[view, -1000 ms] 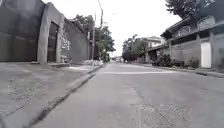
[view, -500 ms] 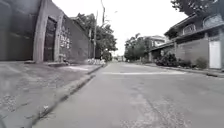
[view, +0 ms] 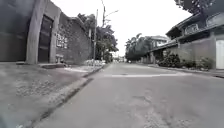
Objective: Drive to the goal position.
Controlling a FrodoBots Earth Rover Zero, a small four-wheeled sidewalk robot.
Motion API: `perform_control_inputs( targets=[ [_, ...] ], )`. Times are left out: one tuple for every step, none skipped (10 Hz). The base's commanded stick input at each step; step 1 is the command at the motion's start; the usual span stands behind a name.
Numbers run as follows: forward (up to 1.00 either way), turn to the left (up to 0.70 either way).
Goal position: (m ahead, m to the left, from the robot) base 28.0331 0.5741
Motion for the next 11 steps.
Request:
perform_control_inputs(
  targets=[
    [1.0, 0.0],
    [1.0, 0.0],
    [1.0, 0.0],
    [1.0, 0.0],
    [1.0, 0.0],
    [1.0, 0.0],
    [1.0, 0.03],
    [1.0, -0.22],
    [1.0, -0.26],
    [1.0, 0.06],
    [1.0, 0.25]
  ],
)
